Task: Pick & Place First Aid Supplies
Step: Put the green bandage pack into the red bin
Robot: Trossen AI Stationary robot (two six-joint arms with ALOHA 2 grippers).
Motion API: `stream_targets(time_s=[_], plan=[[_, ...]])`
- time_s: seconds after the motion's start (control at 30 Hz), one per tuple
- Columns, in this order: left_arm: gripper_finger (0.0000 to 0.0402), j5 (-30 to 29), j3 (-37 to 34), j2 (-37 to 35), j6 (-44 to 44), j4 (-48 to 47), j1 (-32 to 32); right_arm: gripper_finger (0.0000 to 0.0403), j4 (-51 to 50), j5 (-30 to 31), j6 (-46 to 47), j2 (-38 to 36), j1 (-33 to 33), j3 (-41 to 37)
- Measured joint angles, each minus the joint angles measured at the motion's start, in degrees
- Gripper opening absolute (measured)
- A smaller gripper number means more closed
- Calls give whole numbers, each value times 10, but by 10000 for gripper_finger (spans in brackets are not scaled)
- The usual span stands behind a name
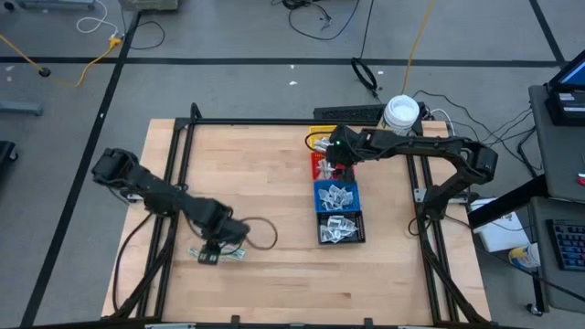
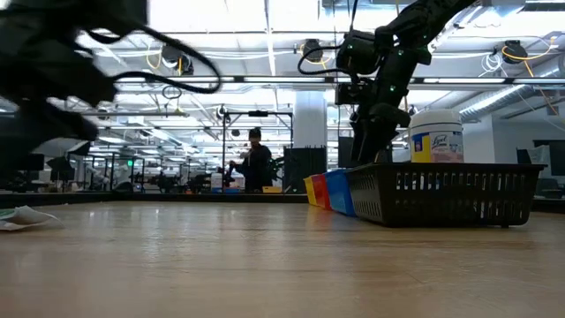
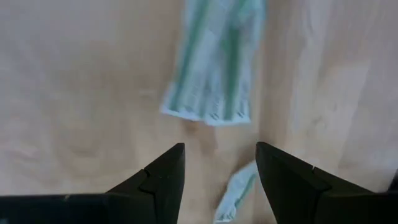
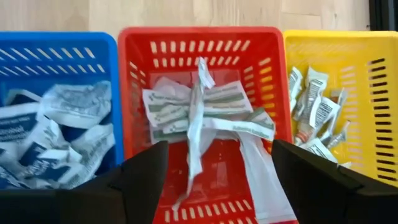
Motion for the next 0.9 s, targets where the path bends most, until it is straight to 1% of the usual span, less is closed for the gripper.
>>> stream_targets(time_s=[0.23,0.33,0.4,0.47,0.57,0.63,0.7,0.77,0.9], plan=[[202,-5,-26,0,-1,9,-101,279,13,1,36,0,14,0],[202,-5,-40,0,-16,37,-133,279,13,1,49,0,22,0],[202,-5,-46,0,-27,60,-147,279,13,1,57,0,26,0],[202,-17,-52,0,-34,82,-156,279,14,2,60,0,30,0],[202,-35,-60,0,-37,111,-163,279,20,3,60,0,35,0],[197,-37,-66,0,-37,119,-165,279,27,4,61,0,37,0],[180,-36,-72,0,-40,123,-167,279,33,17,67,0,38,0],[152,-35,-76,0,-41,124,-170,279,36,31,70,0,39,0],[71,-34,-79,0,-41,124,-174,279,35,33,70,0,39,0]])
